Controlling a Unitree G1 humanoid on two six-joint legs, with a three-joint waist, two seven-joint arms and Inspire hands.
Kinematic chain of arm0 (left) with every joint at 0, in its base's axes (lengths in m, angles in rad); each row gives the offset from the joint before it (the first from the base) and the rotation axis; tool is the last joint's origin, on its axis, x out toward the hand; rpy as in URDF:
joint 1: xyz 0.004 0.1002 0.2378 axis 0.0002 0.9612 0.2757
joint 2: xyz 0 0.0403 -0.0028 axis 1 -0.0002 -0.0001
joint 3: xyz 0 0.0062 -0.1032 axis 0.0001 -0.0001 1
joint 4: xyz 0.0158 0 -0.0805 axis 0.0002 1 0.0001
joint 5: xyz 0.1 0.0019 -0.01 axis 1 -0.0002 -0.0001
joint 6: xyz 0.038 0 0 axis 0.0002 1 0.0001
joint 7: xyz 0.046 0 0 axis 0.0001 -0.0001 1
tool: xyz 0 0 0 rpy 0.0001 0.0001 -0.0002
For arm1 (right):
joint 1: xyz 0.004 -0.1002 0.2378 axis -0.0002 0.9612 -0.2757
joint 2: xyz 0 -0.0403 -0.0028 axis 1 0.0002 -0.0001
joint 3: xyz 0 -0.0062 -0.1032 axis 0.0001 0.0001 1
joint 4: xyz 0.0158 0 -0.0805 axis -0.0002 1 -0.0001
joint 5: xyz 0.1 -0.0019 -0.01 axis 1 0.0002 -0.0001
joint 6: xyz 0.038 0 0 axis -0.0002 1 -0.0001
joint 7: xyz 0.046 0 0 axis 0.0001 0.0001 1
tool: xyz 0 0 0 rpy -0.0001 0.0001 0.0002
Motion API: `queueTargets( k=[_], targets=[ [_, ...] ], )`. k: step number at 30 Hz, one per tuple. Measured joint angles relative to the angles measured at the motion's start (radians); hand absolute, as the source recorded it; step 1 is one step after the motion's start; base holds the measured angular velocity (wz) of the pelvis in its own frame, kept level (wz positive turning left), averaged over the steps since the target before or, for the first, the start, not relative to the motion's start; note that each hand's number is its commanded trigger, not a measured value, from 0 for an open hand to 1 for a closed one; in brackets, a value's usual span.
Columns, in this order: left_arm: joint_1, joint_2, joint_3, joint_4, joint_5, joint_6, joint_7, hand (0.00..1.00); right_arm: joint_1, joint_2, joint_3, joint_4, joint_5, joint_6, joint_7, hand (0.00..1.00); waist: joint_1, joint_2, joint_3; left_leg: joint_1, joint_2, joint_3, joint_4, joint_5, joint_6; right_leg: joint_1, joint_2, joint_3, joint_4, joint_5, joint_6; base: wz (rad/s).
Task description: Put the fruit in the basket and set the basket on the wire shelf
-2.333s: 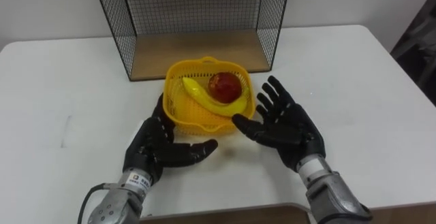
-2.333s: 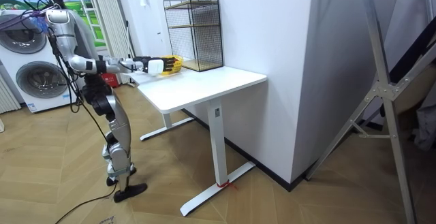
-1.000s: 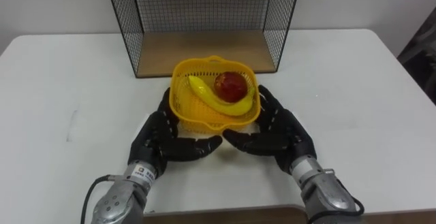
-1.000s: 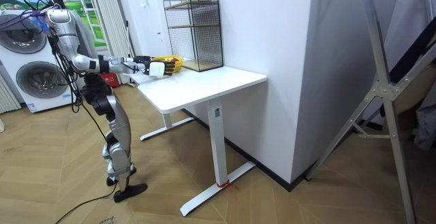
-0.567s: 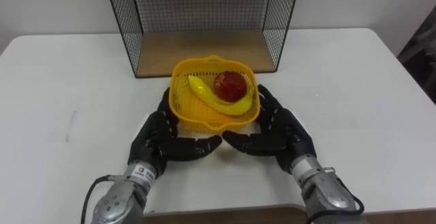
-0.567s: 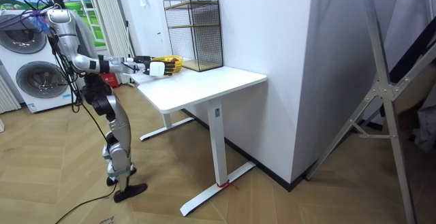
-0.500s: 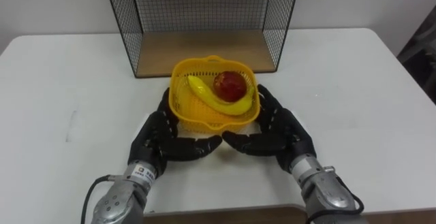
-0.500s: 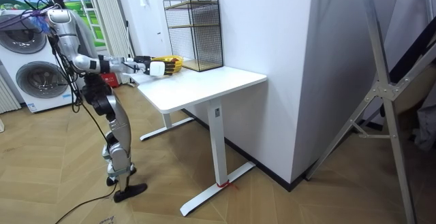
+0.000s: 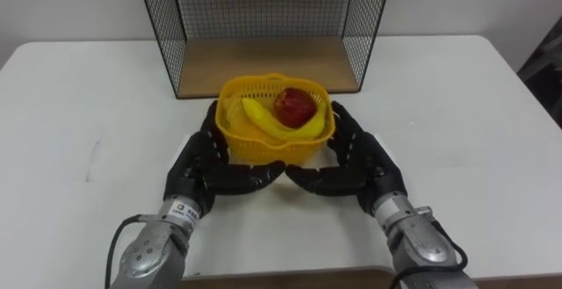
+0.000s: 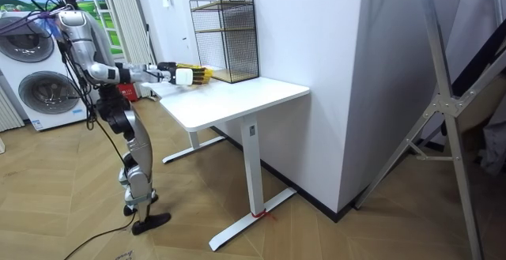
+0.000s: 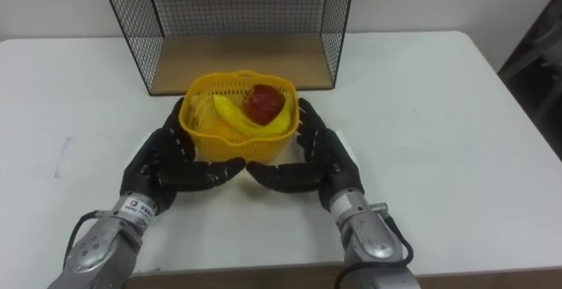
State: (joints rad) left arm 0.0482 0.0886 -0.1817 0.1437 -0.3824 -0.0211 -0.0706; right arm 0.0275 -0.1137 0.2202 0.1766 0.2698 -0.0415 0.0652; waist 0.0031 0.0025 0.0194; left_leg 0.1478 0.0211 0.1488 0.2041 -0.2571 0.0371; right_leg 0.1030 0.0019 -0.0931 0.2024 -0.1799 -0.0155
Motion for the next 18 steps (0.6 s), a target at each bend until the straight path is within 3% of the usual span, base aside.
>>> queueTargets(
  k=[13, 18],
  targets=[
    [-0.021, -0.001, 0.002, -0.012, 0.002, 0.000, 0.009, 0.00, -0.030, -0.001, -0.008, -0.055, -0.001, 0.001, -0.021, 0.00, 0.001, -0.008, -0.0059, 0.003, 0.000, -0.012, 0.004, 0.000, 0.000, 0.011, -0.001, -0.015, -0.001, 0.000, 0.000, 0.02],
    [-0.021, 0.000, 0.003, -0.073, 0.002, 0.000, 0.024, 0.00, -0.030, -0.002, -0.008, -0.085, 0.000, 0.001, -0.030, 0.00, 0.001, -0.008, -0.0059, 0.005, 0.000, -0.015, 0.009, 0.000, 0.000, 0.018, -0.002, -0.019, -0.001, 0.000, 0.000, 0.01]
  ],
)
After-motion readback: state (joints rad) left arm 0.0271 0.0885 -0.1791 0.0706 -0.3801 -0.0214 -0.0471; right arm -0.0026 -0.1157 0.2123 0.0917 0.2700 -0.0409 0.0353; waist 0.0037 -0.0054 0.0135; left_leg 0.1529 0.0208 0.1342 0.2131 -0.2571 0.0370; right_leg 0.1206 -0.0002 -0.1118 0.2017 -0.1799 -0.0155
